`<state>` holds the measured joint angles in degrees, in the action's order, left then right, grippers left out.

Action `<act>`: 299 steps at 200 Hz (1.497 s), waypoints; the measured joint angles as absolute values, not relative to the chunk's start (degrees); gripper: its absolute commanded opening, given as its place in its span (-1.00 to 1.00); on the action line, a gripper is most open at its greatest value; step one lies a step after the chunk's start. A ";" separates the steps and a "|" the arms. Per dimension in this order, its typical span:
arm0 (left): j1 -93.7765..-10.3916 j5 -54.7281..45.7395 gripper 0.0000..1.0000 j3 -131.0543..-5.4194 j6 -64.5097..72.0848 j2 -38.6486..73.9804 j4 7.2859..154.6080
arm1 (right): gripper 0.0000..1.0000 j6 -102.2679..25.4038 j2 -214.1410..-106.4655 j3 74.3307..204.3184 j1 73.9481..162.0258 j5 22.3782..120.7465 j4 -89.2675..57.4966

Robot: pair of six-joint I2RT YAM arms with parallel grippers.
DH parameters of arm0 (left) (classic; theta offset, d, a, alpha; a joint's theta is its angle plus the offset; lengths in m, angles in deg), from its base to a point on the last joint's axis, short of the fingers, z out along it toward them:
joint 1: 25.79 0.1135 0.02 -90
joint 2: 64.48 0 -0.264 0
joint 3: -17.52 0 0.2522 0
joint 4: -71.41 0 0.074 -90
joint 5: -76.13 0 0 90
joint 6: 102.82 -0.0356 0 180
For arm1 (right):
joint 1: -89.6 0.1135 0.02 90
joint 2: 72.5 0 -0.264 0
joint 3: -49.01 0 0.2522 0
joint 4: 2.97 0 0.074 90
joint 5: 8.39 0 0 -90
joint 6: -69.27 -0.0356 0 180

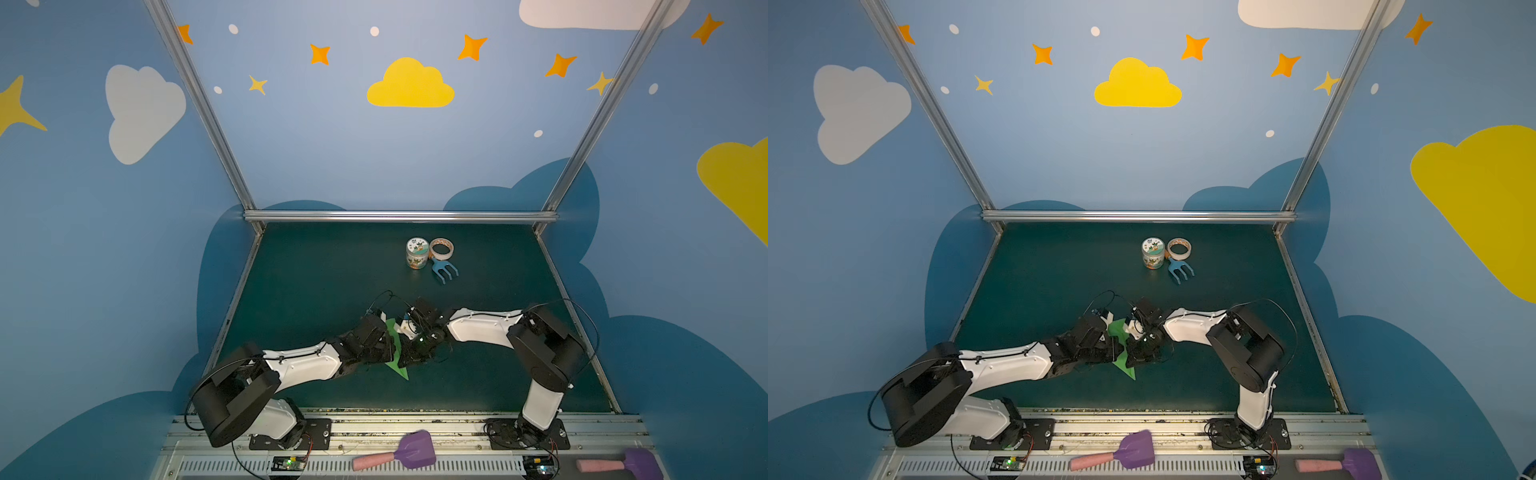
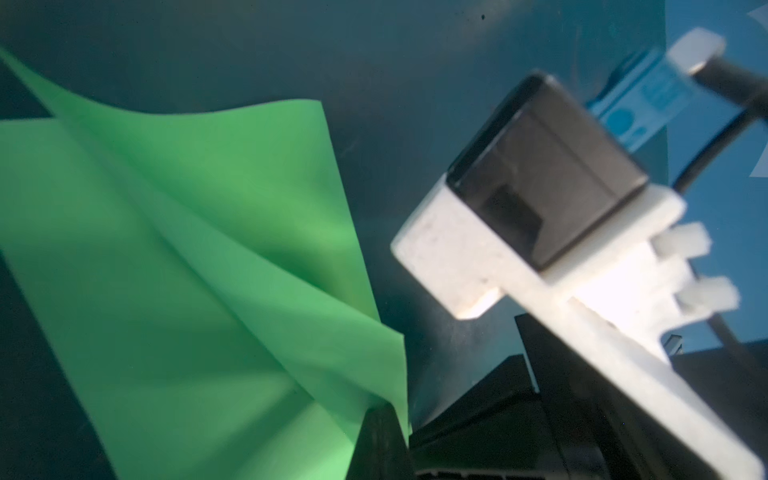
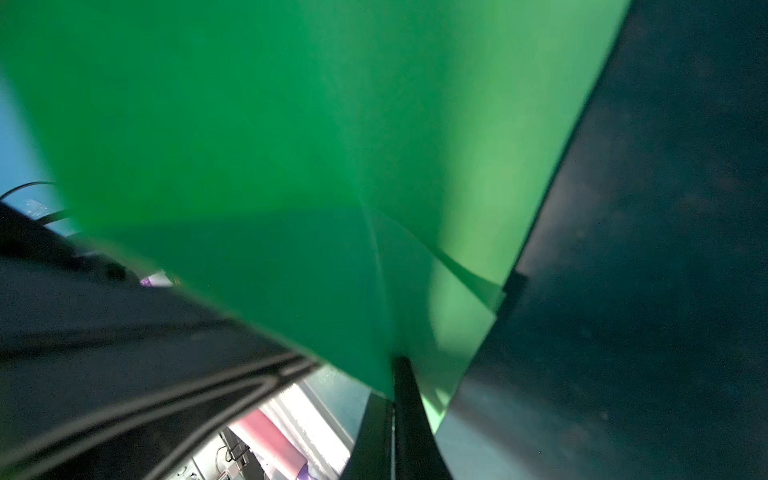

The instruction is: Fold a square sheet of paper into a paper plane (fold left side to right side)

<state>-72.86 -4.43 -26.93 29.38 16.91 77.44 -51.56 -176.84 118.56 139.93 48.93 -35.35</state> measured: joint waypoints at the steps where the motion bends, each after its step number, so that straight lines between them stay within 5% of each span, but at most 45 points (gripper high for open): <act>1: -72.86 -4.41 -0.93 -26.96 29.38 16.95 77.44 | -1.00 -51.58 -176.84 118.54 139.93 48.93 -35.33; 120: -72.73 -5.42 -0.93 -30.19 27.89 24.91 75.06 | -1.00 -51.65 -176.84 117.93 139.49 47.84 -34.80; 143: -72.67 -5.92 -0.93 -30.13 27.96 25.37 74.64 | -0.53 -51.47 -176.84 117.93 139.23 47.66 -34.95; 174: -72.51 -6.69 -0.93 -29.69 28.55 25.32 73.92 | -0.33 -51.26 -174.78 117.95 139.19 48.05 -36.13; 226: -72.49 -7.93 -0.93 -28.53 30.49 24.40 73.29 | -0.17 -49.53 -169.82 117.93 139.19 52.64 -40.33; 299: -72.40 -9.09 -0.93 -27.92 31.39 23.73 73.38 | -0.25 -48.74 -173.62 119.22 141.13 54.55 -42.32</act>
